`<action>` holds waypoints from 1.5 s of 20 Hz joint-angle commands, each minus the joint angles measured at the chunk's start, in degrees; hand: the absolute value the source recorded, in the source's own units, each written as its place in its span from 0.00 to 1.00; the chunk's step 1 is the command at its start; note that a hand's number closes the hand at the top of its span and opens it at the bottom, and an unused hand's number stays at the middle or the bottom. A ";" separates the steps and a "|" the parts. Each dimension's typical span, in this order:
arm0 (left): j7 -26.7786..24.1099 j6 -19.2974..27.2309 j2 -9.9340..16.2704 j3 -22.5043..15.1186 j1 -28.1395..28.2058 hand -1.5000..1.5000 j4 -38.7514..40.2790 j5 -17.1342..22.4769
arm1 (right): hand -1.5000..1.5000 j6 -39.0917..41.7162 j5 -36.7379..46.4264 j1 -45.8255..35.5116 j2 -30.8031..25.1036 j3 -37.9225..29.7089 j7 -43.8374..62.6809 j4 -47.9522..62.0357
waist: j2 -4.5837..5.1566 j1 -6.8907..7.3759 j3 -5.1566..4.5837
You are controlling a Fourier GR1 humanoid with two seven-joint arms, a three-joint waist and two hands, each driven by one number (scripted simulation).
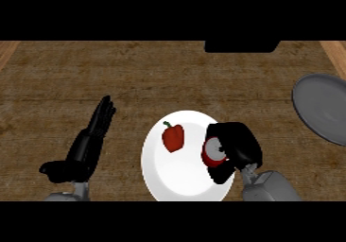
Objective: Pick the can from the plate and place it in the pan
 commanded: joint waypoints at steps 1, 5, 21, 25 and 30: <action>-3.54 -1.61 0.44 0.47 1.72 0.50 2.02 0.62 | 1.00 -5.70 2.09 -2.94 2.25 -8.28 7.70 3.76 | 0.35 0.17 0.03; 1.35 1.48 -1.46 -0.95 -0.70 0.50 -0.99 -1.21 | 1.00 -10.88 8.11 -3.78 1.98 -9.54 13.51 0.33 | -0.01 -0.14 0.07; 3.68 -1.42 1.16 2.77 -0.29 0.50 -3.08 1.39 | 1.00 -22.57 7.54 -3.90 0.34 -23.67 16.68 -13.13 | 0.09 -0.12 0.10; 2.24 1.32 -1.99 0.58 -3.33 0.50 1.15 -2.37 | 1.00 -27.89 4.62 -2.51 -1.66 -29.73 12.97 -10.34 | 0.23 -0.24 0.11; 1.01 -1.86 -0.13 1.23 1.13 0.50 -1.01 -0.57 | 1.00 -36.75 2.65 -5.73 -6.51 -36.88 3.75 4.11 | 0.27 0.38 0.10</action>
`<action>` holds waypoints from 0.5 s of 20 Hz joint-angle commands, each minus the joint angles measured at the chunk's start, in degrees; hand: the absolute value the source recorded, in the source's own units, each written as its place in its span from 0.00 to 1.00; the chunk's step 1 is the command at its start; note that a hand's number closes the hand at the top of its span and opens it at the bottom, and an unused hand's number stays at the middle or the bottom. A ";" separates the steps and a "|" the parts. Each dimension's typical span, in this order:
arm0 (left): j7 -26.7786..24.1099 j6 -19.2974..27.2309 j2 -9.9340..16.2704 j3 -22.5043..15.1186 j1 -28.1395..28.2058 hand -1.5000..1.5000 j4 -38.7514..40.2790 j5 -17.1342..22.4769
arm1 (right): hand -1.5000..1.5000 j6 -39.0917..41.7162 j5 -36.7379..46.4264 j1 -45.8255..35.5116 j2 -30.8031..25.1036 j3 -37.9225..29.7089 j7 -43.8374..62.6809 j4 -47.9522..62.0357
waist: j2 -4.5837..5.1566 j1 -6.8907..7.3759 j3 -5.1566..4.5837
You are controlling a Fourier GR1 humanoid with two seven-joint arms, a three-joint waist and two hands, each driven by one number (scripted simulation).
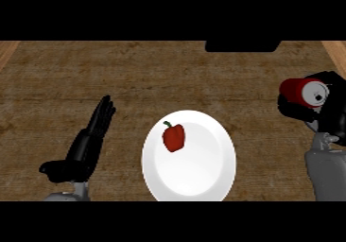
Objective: Pick the can from the plate and place it in the pan
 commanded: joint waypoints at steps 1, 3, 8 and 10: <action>0.13 -1.62 1.35 2.01 -0.14 0.50 -0.58 1.59 | 1.00 -5.43 -4.12 1.39 -5.18 -6.56 -8.69 7.31 | 0.03 0.02 0.00; -1.58 -0.89 1.01 0.46 0.85 0.50 -0.49 -0.50 | 1.00 -9.55 0.43 1.05 -7.40 -7.28 -10.54 12.84 | 0.16 0.31 0.02; 2.43 0.10 -0.28 -0.77 0.60 0.50 -3.58 -0.75 | 1.00 -18.47 -6.78 -5.96 -11.82 -15.09 -18.42 25.98 | 0.11 0.65 0.06; -0.91 0.85 -1.79 -1.26 -1.68 0.50 0.87 -2.18 | 1.00 -23.93 -9.96 -9.68 -12.39 -17.20 -24.32 34.84 | 0.51 1.08 0.12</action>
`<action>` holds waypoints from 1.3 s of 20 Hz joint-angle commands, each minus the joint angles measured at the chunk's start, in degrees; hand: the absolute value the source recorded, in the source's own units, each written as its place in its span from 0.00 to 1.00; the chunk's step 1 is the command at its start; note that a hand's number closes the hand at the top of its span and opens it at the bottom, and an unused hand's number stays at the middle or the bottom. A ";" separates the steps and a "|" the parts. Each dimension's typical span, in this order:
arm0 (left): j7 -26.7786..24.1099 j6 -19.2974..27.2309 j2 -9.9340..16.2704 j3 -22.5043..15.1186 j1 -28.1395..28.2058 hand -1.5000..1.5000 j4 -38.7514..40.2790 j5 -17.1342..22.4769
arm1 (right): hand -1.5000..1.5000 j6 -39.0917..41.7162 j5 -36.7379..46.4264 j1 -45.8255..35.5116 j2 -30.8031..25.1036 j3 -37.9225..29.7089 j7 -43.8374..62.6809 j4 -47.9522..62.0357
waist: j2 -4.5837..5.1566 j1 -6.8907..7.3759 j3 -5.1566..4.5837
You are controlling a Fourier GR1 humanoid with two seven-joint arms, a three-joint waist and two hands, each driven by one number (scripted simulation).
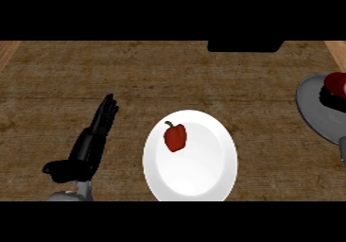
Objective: Pick the can from the plate and place it in the pan
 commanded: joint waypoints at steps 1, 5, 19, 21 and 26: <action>-1.37 -1.47 0.78 1.82 -0.50 0.50 1.67 1.51 | 1.00 -6.32 -9.19 -4.36 -4.76 -6.67 -11.30 12.21 | 0.22 0.37 0.06; -3.33 -0.23 -1.08 0.27 -1.59 0.50 4.38 -1.09 | 1.00 -9.26 -12.66 -8.67 -7.02 -8.47 -20.50 24.45 | 0.02 0.02 -0.01; -1.42 -1.40 -1.32 0.28 -4.49 0.50 4.82 -0.18 | 0.00 17.66 -17.45 -17.74 -13.54 -11.01 -24.99 49.07 | 1.40 2.48 0.29; 1.52 -1.72 -0.28 1.28 -4.17 0.50 1.01 1.07 | 0.00 15.86 -18.28 -18.22 -14.75 -12.52 -28.00 50.44 | 1.19 2.91 0.33; -0.60 -1.61 -1.12 -0.69 -0.93 0.50 1.64 -0.17 | 0.00 11.67 -26.18 -17.52 -12.79 -19.79 -39.46 47.92 | 0.77 1.71 0.31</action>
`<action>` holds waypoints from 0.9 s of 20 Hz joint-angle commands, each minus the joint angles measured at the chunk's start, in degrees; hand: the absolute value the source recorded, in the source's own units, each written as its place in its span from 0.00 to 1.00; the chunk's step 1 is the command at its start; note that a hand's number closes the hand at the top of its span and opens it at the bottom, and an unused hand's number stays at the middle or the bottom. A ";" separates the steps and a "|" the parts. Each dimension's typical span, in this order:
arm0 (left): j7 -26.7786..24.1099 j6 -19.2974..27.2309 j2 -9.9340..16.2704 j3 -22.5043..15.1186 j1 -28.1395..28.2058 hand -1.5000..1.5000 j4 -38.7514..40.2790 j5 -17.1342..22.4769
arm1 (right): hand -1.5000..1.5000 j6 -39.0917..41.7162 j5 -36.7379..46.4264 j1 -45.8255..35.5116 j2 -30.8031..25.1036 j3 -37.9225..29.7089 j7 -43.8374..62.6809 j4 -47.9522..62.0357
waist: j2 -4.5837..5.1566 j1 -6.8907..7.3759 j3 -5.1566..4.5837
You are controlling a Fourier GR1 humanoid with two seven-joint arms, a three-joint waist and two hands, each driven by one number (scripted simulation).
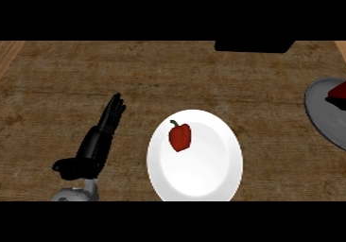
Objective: Pick the can from the plate and place it in the pan
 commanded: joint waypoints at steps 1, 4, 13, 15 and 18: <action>2.14 0.57 0.08 0.09 -0.29 0.50 -1.34 -0.23 | 0.00 0.59 -7.25 1.89 -0.64 -6.71 -9.83 -0.35 | -0.23 -1.07 0.17; 2.02 0.71 -0.09 0.67 -1.11 0.50 -0.66 -0.08 | 0.00 4.40 -10.39 1.00 -3.28 -9.52 -10.51 1.87 | -0.31 -1.06 0.07; -1.72 -1.11 1.75 2.72 1.31 0.50 1.33 0.52 | 0.00 25.49 -19.90 9.99 -4.80 -13.89 -18.14 1.87 | -1.21 -3.15 -0.22; 0.92 -1.02 2.50 4.73 -0.79 0.50 1.34 1.67 | 0.00 31.41 -20.80 12.77 -6.20 -13.96 -20.60 2.61 | -1.11 -3.01 -0.17; 0.20 -0.18 0.52 1.24 2.28 0.50 -0.90 -0.46 | 0.00 35.90 -21.55 15.85 -7.43 -12.23 -21.73 -0.03 | -1.25 -3.09 -0.25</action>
